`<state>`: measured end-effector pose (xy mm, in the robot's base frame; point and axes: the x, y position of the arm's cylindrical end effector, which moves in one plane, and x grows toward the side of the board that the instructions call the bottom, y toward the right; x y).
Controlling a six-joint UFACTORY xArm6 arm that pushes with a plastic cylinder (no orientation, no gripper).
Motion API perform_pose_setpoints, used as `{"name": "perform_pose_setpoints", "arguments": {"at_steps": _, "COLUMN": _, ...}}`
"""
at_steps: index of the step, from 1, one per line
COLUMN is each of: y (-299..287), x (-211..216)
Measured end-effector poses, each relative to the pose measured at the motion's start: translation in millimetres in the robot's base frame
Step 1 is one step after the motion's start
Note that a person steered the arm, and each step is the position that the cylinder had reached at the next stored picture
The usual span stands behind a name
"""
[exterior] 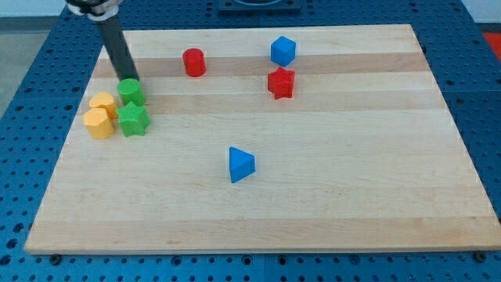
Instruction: Push the green circle into the yellow heart
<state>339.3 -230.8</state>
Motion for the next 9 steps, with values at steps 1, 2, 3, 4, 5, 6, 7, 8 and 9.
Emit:
{"name": "perform_pose_setpoints", "arguments": {"at_steps": 1, "y": 2.6, "x": 31.8}}
{"name": "perform_pose_setpoints", "arguments": {"at_steps": 2, "y": 2.9, "x": 36.1}}
{"name": "perform_pose_setpoints", "arguments": {"at_steps": 3, "y": 3.0, "x": 22.6}}
{"name": "perform_pose_setpoints", "arguments": {"at_steps": 4, "y": 29.8, "x": 9.5}}
{"name": "perform_pose_setpoints", "arguments": {"at_steps": 5, "y": 89.2, "x": 29.3}}
{"name": "perform_pose_setpoints", "arguments": {"at_steps": 6, "y": 134.7, "x": 39.4}}
{"name": "perform_pose_setpoints", "arguments": {"at_steps": 7, "y": 129.1, "x": 60.2}}
{"name": "perform_pose_setpoints", "arguments": {"at_steps": 8, "y": 101.6, "x": 60.2}}
{"name": "perform_pose_setpoints", "arguments": {"at_steps": 9, "y": 72.0, "x": 60.2}}
